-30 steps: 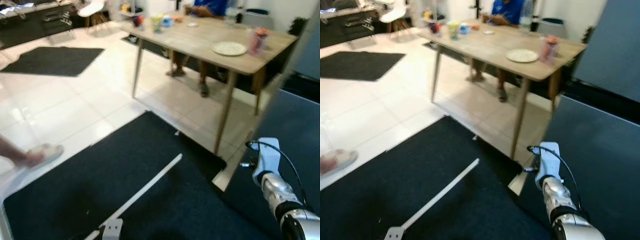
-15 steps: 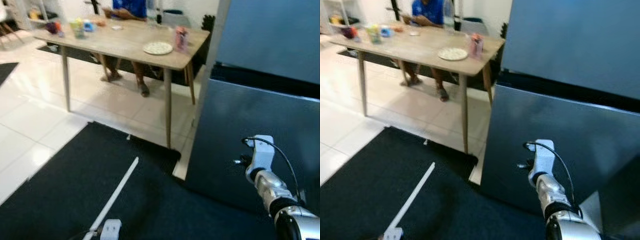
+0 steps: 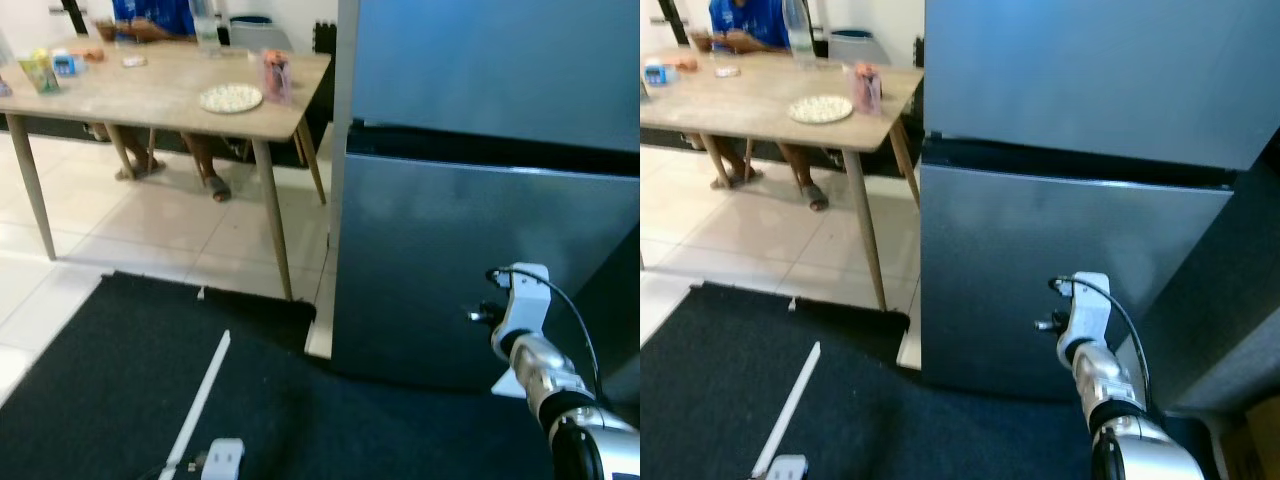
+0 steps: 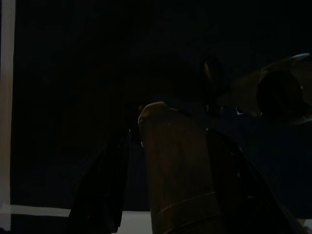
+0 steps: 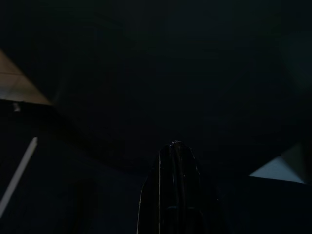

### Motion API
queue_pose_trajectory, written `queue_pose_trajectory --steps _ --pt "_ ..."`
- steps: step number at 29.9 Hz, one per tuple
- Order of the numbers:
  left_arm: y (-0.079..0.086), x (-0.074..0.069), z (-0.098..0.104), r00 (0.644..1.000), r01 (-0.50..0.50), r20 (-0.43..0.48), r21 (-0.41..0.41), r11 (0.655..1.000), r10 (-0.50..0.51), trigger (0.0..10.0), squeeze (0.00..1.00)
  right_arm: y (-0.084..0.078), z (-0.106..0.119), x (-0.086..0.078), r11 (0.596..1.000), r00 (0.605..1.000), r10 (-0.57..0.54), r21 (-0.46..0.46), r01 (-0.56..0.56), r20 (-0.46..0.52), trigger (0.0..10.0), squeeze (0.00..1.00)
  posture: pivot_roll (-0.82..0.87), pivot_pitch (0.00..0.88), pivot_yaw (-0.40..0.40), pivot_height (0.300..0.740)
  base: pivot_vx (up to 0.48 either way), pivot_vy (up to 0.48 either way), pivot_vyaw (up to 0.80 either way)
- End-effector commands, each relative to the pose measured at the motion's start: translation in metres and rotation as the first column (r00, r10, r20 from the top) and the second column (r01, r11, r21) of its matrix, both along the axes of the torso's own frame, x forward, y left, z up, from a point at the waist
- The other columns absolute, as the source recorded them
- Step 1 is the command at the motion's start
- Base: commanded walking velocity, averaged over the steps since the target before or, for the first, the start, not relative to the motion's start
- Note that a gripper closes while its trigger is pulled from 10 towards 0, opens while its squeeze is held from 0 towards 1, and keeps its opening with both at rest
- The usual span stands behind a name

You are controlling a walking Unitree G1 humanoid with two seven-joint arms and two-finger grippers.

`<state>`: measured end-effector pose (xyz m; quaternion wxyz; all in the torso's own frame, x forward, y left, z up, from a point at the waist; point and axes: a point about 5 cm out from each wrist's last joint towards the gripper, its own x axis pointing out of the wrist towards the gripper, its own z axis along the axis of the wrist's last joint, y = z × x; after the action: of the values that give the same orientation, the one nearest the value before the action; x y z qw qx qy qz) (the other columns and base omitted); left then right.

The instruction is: Restocking fridge

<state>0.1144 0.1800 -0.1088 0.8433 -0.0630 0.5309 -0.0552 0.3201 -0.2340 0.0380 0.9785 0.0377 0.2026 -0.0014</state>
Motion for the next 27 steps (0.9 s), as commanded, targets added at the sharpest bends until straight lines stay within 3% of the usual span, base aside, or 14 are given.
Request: queue_pose_trajectory --steps 1,7,9,11,12,13,16,17,19,25,27 --pt "-0.009 -0.002 -0.002 1.0 0.011 -0.017 -0.016 1.0 -0.012 10.0 0.0 0.0 0.002 0.001 1.0 1.0 -0.003 0.009 0.003 0.02 10.0 0.0 -0.02 0.0 0.002 0.74 0.322 0.0 0.0" --pt "-0.012 0.007 0.0 1.0 0.013 -0.003 -0.018 1.0 -0.013 10.0 0.0 0.002 0.002 0.001 0.999 0.999 0.034 0.001 -0.034 0.014 10.0 0.0 -0.02 0.0 0.002 0.74 0.326 0.0 0.0" --pt "-0.012 0.008 0.001 1.0 0.013 0.0 -0.019 1.0 -0.013 10.0 0.0 0.01 0.0 0.0 0.992 0.992 0.122 0.012 -0.122 0.006 10.0 0.0 -0.02 0.0 0.002 0.74 0.33 0.0 0.0" --pt "-0.013 0.009 0.001 1.0 0.015 0.001 -0.019 1.0 -0.015 10.0 0.0 0.023 -0.008 -0.006 0.96 0.96 0.279 0.041 -0.277 -0.033 10.0 0.0 -0.02 0.0 0.002 0.74 0.334 0.0 0.0" --pt "-0.013 0.009 0.001 1.0 0.015 0.001 -0.019 1.0 -0.015 10.0 0.0 0.023 -0.008 -0.006 0.96 0.96 0.279 0.041 -0.277 -0.033 10.0 0.0 -0.02 0.0 0.002 0.74 0.334 0.0 0.0" --pt "-0.014 0.01 0.001 1.0 0.016 0.002 -0.02 1.0 -0.016 10.0 0.0 0.032 -0.014 -0.013 0.911 0.909 0.411 0.056 -0.408 -0.068 10.0 0.0 -0.02 0.0 0.002 0.74 0.326 0.0 0.0" --pt "-0.015 0.013 0.002 1.0 0.017 0.005 -0.021 1.0 -0.017 10.0 0.0 0.048 -0.026 -0.03 0.757 0.748 0.653 0.137 -0.639 -0.118 10.0 0.0 -0.02 0.0 0.003 0.74 0.328 0.0 0.0" --pt "-0.015 0.013 0.002 1.0 0.017 0.005 -0.021 1.0 -0.017 10.0 0.0 0.048 -0.026 -0.03 0.757 0.748 0.653 0.137 -0.639 -0.118 10.0 0.0 -0.02 0.0 0.003 0.74 0.33 0.0 0.0" --pt "-0.016 0.015 0.002 1.0 0.017 0.007 -0.021 1.0 -0.016 10.0 0.0 0.05 -0.026 -0.035 0.695 0.69 0.717 0.184 -0.695 -0.101 10.0 0.0 -0.02 0.0 0.002 0.74 0.33 0.0 0.0" --pt "-0.015 0.013 0.002 1.0 0.013 0.004 -0.017 1.0 -0.013 10.0 0.0 0.047 -0.022 -0.033 0.682 0.677 0.73 0.17 -0.711 -0.095 10.0 0.0 -0.02 0.0 0.002 0.74 0.309 0.0 0.0" --pt "-0.013 0.013 0.002 1.0 -0.003 0.004 0.004 1.0 0.003 10.0 0.0 0.042 -0.018 -0.028 0.711 0.704 0.703 0.102 -0.695 -0.103 10.0 0.0 -0.02 0.0 0.002 0.74 0.0 0.0 0.0"
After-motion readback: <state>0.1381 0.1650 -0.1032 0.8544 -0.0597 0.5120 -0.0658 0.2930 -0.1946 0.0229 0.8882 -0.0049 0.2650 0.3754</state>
